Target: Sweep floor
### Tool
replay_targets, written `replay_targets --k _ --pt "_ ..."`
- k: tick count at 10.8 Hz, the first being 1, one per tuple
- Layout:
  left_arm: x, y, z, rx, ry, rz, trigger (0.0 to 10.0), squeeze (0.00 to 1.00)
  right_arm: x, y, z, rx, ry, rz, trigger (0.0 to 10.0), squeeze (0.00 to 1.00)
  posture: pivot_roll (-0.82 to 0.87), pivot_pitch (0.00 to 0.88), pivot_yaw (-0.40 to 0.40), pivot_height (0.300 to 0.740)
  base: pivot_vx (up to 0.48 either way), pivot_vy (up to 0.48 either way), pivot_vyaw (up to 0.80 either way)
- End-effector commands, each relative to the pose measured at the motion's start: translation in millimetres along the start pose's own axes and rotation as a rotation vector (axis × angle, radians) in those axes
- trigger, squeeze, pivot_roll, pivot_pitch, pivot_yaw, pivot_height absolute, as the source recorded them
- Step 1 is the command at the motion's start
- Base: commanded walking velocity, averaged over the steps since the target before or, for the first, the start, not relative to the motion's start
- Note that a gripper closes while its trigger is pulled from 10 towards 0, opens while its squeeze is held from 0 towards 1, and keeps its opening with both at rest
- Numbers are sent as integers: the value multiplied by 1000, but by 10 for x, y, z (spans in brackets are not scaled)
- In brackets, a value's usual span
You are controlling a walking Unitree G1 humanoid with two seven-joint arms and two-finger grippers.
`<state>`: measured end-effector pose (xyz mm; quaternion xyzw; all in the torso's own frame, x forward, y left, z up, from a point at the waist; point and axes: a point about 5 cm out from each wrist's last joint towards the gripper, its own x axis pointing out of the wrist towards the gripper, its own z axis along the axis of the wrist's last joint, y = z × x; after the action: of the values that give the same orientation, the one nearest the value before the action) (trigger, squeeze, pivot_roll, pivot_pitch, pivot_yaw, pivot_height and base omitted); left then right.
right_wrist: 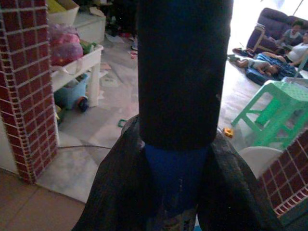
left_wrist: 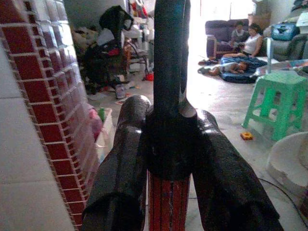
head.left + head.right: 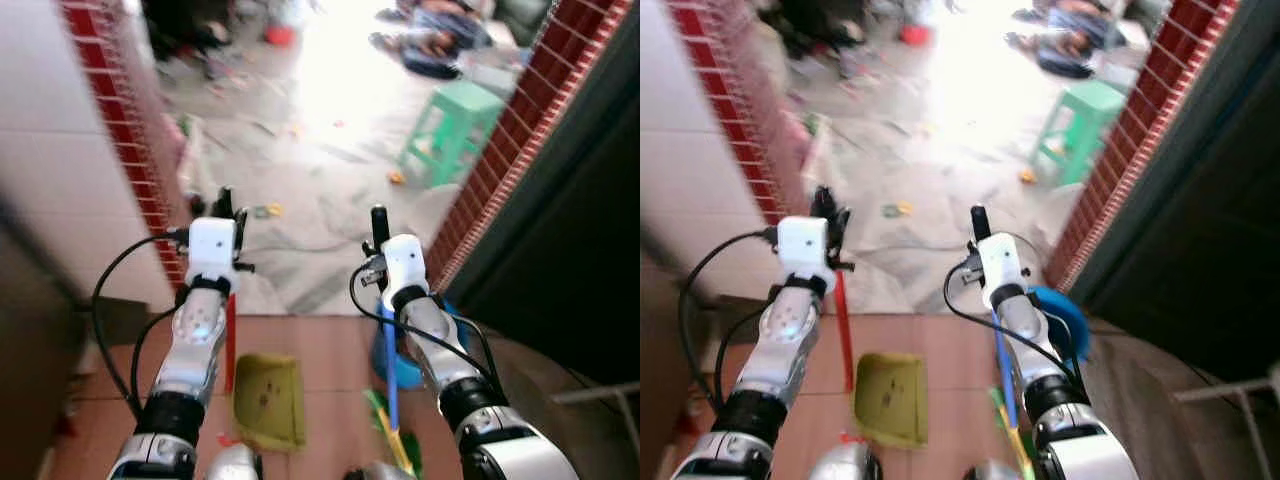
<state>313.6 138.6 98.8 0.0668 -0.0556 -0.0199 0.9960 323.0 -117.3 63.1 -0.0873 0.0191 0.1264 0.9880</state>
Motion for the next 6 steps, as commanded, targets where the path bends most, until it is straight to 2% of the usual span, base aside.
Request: replay_targets --k 1,2,3,4,5,6 --pt "90 68 265 45 -129 68 10000 0 34 -63 83 -9 -42 -22 10000 0 79 0 -43 740 0 0 0" --pt "108 118 311 58 -149 93 10000 0 34 -55 84 -11 -44 -20 10000 0 79 0 -43 740 0 0 0" --pt "144 233 440 143 -204 128 10000 0 35 -48 91 -16 -49 -17 10000 0 79 0 -44 740 0 0 0" --pt "155 280 476 187 -208 143 10000 0 35 -51 88 -16 -48 -18 10000 0 81 0 -45 740 0 0 0" --pt "150 326 523 206 -227 150 10000 0 36 -52 87 -23 -47 -17 10000 0 81 0 -44 740 0 0 0" --pt "128 344 490 196 -204 149 10000 0 33 -47 84 -25 -49 -17 10000 0 82 0 -45 740 0 0 0"
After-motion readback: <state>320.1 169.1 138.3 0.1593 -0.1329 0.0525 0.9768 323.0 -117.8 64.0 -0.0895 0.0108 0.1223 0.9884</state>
